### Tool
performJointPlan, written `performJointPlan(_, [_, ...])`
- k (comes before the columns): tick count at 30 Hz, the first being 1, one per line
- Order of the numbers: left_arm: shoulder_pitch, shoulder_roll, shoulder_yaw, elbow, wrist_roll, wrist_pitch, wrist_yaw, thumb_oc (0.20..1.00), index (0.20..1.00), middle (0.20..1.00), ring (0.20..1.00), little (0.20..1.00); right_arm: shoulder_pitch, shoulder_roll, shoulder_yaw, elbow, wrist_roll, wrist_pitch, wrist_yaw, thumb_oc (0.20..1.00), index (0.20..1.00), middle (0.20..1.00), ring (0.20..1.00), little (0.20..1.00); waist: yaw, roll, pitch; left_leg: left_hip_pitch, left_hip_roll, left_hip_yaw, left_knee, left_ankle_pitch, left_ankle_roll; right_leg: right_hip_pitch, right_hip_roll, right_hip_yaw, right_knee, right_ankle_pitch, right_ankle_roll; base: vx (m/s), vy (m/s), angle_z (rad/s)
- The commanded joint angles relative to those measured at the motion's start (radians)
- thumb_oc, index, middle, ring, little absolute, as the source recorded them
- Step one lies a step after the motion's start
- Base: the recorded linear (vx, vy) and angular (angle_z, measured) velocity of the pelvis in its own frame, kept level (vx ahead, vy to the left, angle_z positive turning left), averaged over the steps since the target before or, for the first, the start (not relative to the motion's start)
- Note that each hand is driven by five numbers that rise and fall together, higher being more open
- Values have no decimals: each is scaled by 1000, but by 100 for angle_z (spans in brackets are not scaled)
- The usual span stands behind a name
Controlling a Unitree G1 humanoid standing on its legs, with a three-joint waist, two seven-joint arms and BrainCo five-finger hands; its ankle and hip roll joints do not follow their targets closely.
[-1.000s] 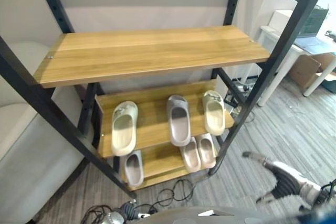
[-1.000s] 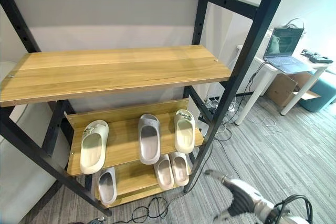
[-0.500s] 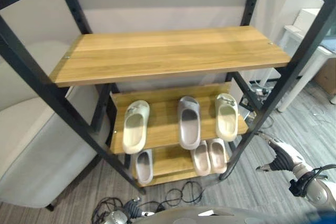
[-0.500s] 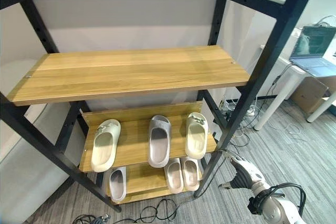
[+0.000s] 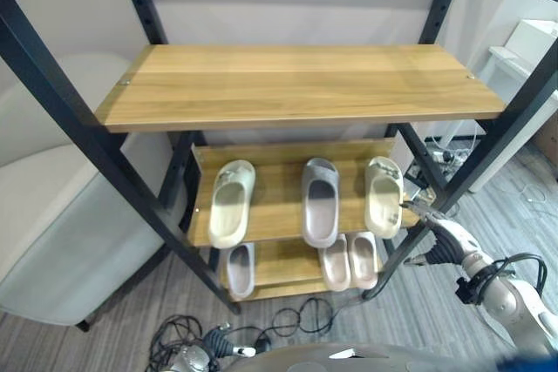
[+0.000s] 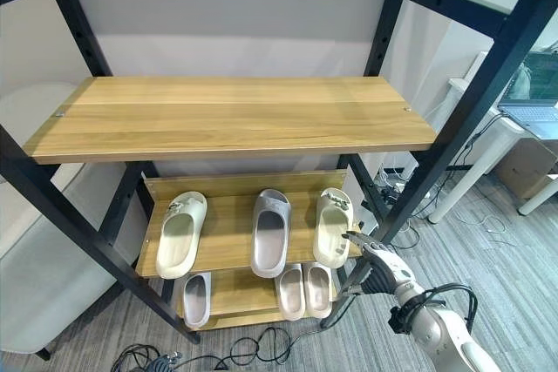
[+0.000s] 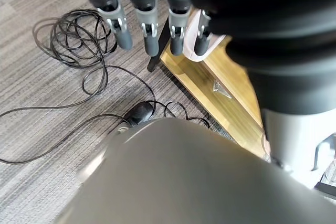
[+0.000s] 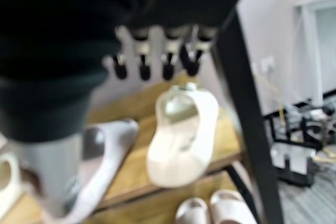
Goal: Arrange the slippers neatly on the shoe rack.
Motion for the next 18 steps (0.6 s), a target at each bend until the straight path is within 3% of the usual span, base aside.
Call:
performJointPlan(1, [-33,-23,-31,41,30,-11,14,1000,1000,1000,1000,1000,-148,-2,-38,2,48,-9,-64,1000,1000,1000,1000,1000,52,22,49,6,-25,-10,12,-31,33,-6,-22,13,71,-37,63,0,0,0])
performJointPlan(18, [-27,14,-14,66,6,-14,22,1000,1000,1000,1000,1000,-305,-11,71,79,150,-19,-36,1000,1000,1000,1000,1000,82,6,63,-36,-39,-26,12,-36,31,-26,-26,-5,59,-46,58,17,-3,3])
